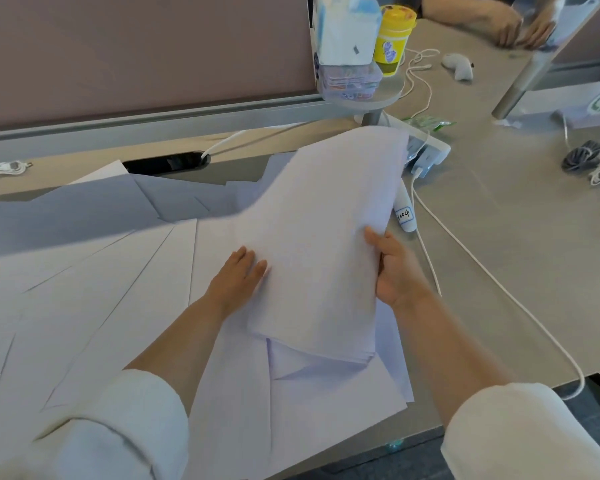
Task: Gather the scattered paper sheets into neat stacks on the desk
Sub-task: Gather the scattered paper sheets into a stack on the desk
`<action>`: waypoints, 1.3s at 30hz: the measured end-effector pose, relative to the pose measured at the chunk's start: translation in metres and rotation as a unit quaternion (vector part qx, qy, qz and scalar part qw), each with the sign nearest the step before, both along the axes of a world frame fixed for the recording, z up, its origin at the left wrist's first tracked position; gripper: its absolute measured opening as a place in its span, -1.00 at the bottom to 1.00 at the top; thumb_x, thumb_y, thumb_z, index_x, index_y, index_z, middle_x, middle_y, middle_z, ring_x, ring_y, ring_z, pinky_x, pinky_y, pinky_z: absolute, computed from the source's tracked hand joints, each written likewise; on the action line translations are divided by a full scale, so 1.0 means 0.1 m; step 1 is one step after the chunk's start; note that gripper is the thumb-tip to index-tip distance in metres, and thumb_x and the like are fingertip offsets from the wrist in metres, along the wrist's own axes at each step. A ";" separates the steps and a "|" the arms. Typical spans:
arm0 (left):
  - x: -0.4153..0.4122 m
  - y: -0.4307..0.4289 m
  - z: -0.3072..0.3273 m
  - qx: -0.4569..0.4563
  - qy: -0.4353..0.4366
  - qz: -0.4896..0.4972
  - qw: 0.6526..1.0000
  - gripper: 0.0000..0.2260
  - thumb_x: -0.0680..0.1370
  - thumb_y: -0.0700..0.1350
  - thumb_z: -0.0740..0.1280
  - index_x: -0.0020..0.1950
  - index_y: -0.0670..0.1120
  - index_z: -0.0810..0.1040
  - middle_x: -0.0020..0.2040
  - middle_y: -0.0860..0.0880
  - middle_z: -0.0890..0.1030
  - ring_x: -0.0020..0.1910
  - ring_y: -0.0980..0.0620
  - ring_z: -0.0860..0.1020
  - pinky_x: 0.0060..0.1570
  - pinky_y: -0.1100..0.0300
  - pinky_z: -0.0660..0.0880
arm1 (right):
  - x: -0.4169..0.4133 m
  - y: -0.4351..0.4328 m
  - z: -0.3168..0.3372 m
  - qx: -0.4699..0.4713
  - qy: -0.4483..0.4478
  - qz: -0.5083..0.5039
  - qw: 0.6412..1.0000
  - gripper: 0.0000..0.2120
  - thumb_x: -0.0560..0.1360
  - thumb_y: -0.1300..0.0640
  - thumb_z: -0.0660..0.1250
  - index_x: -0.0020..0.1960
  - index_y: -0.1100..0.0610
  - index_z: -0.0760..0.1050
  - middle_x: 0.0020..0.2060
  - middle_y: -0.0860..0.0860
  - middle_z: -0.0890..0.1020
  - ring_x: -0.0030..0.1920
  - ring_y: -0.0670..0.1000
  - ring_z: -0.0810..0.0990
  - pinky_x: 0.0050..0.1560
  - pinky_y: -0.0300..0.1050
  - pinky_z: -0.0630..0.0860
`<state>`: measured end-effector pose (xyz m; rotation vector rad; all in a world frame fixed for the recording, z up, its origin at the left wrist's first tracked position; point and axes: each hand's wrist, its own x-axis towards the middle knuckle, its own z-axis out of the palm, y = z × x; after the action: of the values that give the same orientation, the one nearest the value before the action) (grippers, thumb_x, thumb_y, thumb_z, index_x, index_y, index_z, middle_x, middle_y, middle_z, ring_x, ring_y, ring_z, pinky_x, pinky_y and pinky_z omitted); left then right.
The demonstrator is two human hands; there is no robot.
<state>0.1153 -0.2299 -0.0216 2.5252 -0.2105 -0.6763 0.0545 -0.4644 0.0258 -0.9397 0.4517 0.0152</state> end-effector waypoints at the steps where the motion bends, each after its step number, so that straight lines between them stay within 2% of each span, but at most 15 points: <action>1: -0.01 0.00 0.04 -0.015 0.001 0.001 1.000 -0.50 0.65 0.04 0.02 0.53 -0.15 0.11 0.56 -0.04 0.06 0.54 0.04 0.02 0.47 0.18 -0.04 | -0.01 -0.03 0.05 0.021 -0.011 -0.005 1.000 -0.76 0.58 0.21 0.16 0.12 0.17 0.58 -0.12 0.01 0.70 -0.12 -0.01 0.67 -0.02 -0.08 0.62; 5: -0.08 -0.07 0.22 -0.180 0.050 0.072 0.980 -0.51 0.63 0.11 0.01 0.52 -0.06 0.16 0.54 0.03 0.16 0.52 0.05 0.11 0.47 0.14 -0.01 | -0.06 -0.06 0.26 0.095 -0.071 -0.004 0.993 -0.64 0.53 0.13 0.15 -0.20 0.10 0.72 -0.18 0.02 0.72 -0.15 0.00 0.70 -0.04 -0.06 0.62; 9: -0.10 -0.18 0.49 -0.394 0.224 0.086 0.887 -0.44 0.59 0.23 -0.13 0.47 -0.02 0.27 0.41 0.02 0.43 0.40 0.01 0.38 0.44 0.04 0.23 | -0.10 0.03 0.43 0.114 -0.138 0.028 0.983 -0.74 0.24 0.01 0.38 -0.16 0.11 0.71 -0.19 0.02 0.72 -0.16 0.00 0.70 -0.16 -0.10 0.64; 12: -0.15 -0.22 0.67 -0.439 0.276 0.079 0.852 -0.47 0.58 0.23 -0.18 0.21 0.08 0.50 0.05 0.09 0.68 0.03 0.09 0.64 0.00 0.18 0.58 | -0.15 0.06 0.43 0.127 -0.165 0.062 0.976 -0.73 0.32 -0.03 0.38 -0.07 0.07 0.70 -0.13 -0.01 0.72 -0.09 -0.02 0.70 -0.10 -0.11 0.62; 15: -0.16 -0.20 0.71 -0.489 0.303 0.072 0.815 -0.48 0.43 0.34 0.08 0.00 0.04 0.67 -0.11 0.02 0.71 -0.15 0.05 0.68 -0.22 0.20 0.60 | -0.18 0.05 0.43 0.127 -0.160 0.076 0.976 -0.63 0.47 0.02 0.12 -0.10 0.04 0.71 -0.17 -0.05 0.72 -0.13 -0.06 0.70 -0.14 -0.15 0.62; 17: -0.16 -0.16 0.70 -0.536 0.301 0.071 0.785 -0.47 0.29 0.36 0.35 0.00 -0.02 0.69 -0.11 -0.04 0.71 -0.16 0.01 0.69 -0.21 0.18 0.61 | -0.17 0.03 0.40 0.112 -0.149 0.087 0.979 -0.71 0.39 0.03 0.22 -0.11 0.07 0.71 -0.17 -0.01 0.72 -0.15 -0.03 0.70 -0.17 -0.13 0.63; 18: -0.17 -0.13 0.70 -0.537 0.295 0.098 0.784 -0.49 0.33 0.32 0.37 0.05 -0.05 0.65 -0.11 -0.05 0.71 -0.17 0.01 0.68 -0.21 0.17 0.62 | -0.17 0.03 0.37 0.103 -0.136 0.087 0.981 -0.71 0.33 0.04 0.31 -0.05 0.09 0.70 -0.13 0.03 0.72 -0.14 0.00 0.70 -0.16 -0.10 0.63; 20: -0.16 -0.04 0.62 -0.528 0.264 0.139 0.795 -0.64 0.55 0.16 0.21 0.11 -0.08 0.57 -0.15 -0.02 0.71 -0.21 0.04 0.68 -0.23 0.19 0.62 | -0.18 0.00 0.18 0.073 -0.078 0.081 0.991 -0.58 0.36 0.06 0.37 0.19 0.17 0.57 -0.05 0.07 0.69 -0.09 0.04 0.69 -0.07 -0.03 0.64; 22: -0.18 0.05 0.57 -0.494 0.208 0.168 0.827 -0.73 0.60 0.02 0.16 0.16 -0.09 0.53 -0.10 -0.02 0.70 -0.20 0.05 0.68 -0.23 0.19 0.61 | -0.22 -0.02 -0.04 0.026 -0.002 0.078 0.997 -0.63 0.52 0.14 0.21 0.30 0.22 0.42 -0.10 0.03 0.70 -0.15 0.00 0.69 -0.10 -0.06 0.65; 26: -0.19 0.21 0.33 -0.389 0.145 0.257 0.873 -0.71 0.56 -0.08 0.31 0.22 -0.19 0.44 0.07 -0.09 0.59 -0.14 0.00 0.58 -0.19 0.17 0.52 | -0.33 0.03 -0.43 -0.073 0.137 0.099 0.983 -0.82 0.58 0.27 0.18 0.15 0.23 0.48 -0.33 0.01 0.70 -0.35 -0.02 0.68 -0.34 -0.13 0.63; 29: -0.26 0.29 0.10 -0.275 0.146 0.268 0.912 -0.72 0.60 -0.08 0.24 0.28 -0.12 0.37 0.02 -0.01 0.49 -0.10 -0.03 0.47 -0.23 0.21 0.38 | -0.35 0.09 -0.60 -0.146 0.217 0.088 0.961 -0.78 0.56 0.30 0.23 0.19 0.31 0.48 -0.27 0.09 0.65 -0.28 0.06 0.63 -0.16 -0.01 0.60; 31: -0.29 0.36 -0.01 -0.238 0.144 0.280 0.919 -0.76 0.60 -0.15 0.18 0.24 -0.17 0.45 -0.12 -0.06 0.53 -0.21 -0.06 0.49 -0.26 0.20 0.41 | -0.35 0.09 -0.61 -0.160 0.222 0.077 0.959 -0.76 0.55 0.30 0.25 0.20 0.33 0.48 -0.18 0.12 0.61 -0.21 0.09 0.59 -0.05 0.02 0.55; 33: -0.31 0.40 -0.07 -0.238 0.140 0.287 0.917 -0.80 0.59 -0.19 0.16 0.16 -0.14 0.50 -0.10 -0.12 0.59 -0.18 -0.11 0.53 -0.17 0.11 0.46 | -0.35 0.07 -0.57 -0.159 0.187 0.073 0.967 -0.83 0.55 0.32 0.24 0.13 0.25 0.49 -0.18 0.08 0.64 -0.22 0.06 0.62 -0.14 -0.02 0.61; 36: -0.33 0.38 0.01 -0.340 0.135 0.314 0.876 -0.87 0.60 -0.20 0.20 -0.01 -0.07 0.53 -0.18 -0.04 0.65 -0.25 0.01 0.60 -0.22 0.19 0.52 | -0.35 0.04 -0.48 -0.085 0.095 0.068 0.989 -0.80 0.57 0.36 0.16 0.01 0.13 0.49 -0.30 -0.03 0.70 -0.32 -0.06 0.68 -0.34 -0.17 0.62; 39: -0.34 0.34 0.11 -0.395 0.138 0.297 0.859 -0.85 0.60 -0.15 0.23 -0.10 -0.05 0.57 -0.23 0.02 0.65 -0.25 0.06 0.60 -0.15 0.20 0.51 | -0.38 -0.03 -0.42 0.001 0.047 0.066 0.997 -0.78 0.56 0.30 0.14 0.06 0.11 0.51 -0.21 -0.03 0.71 -0.23 -0.06 0.69 -0.23 -0.16 0.63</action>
<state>0.0814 -0.1960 -0.0111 1.5461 0.3294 -0.5303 0.0160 -0.4670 -0.0162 -0.9681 0.4758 0.1814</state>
